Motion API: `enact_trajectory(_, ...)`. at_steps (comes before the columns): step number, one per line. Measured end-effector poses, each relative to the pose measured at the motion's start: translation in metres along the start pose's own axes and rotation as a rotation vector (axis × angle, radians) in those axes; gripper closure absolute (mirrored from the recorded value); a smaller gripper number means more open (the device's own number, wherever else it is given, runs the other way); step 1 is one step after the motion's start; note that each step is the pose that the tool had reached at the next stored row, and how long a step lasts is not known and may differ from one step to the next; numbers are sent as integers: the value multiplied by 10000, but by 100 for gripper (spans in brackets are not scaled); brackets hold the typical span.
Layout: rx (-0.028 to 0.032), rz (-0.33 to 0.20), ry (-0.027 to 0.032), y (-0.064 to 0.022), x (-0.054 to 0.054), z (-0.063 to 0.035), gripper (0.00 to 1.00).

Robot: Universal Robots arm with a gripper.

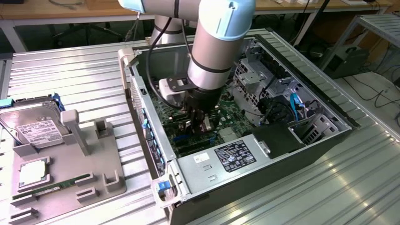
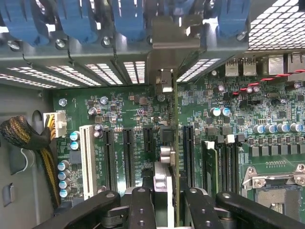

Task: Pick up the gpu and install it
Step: 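Insert the gpu into the slot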

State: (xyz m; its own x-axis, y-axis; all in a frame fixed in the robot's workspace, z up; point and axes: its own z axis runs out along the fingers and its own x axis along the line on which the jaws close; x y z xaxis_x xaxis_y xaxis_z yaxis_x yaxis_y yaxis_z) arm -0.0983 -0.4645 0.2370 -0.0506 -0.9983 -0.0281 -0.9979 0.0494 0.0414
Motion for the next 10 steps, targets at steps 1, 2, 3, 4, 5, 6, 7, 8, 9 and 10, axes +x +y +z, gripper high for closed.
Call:
enact_trajectory(1, -12, 5, 1, -1, 0, 1, 71)
enact_trajectory(2, -23, 9, -2, -7, -1, 4, 71)
enact_trajectory(3, -33, 15, -2, -14, -1, 7, 71)
enact_trajectory(4, -47, 23, -3, -30, -1, 11, 71)
enact_trajectory(5, -57, 28, -3, -37, -1, 13, 71)
enact_trajectory(6, -59, 31, -2, -36, -1, 14, 71)
enact_trajectory(7, -60, 33, -1, -36, -1, 14, 71)
enact_trajectory(8, -62, 35, -3, -37, -2, 16, 71)
enact_trajectory(9, -64, 37, -3, -37, -2, 17, 71)
enact_trajectory(10, -65, 38, -4, -37, -2, 19, 71)
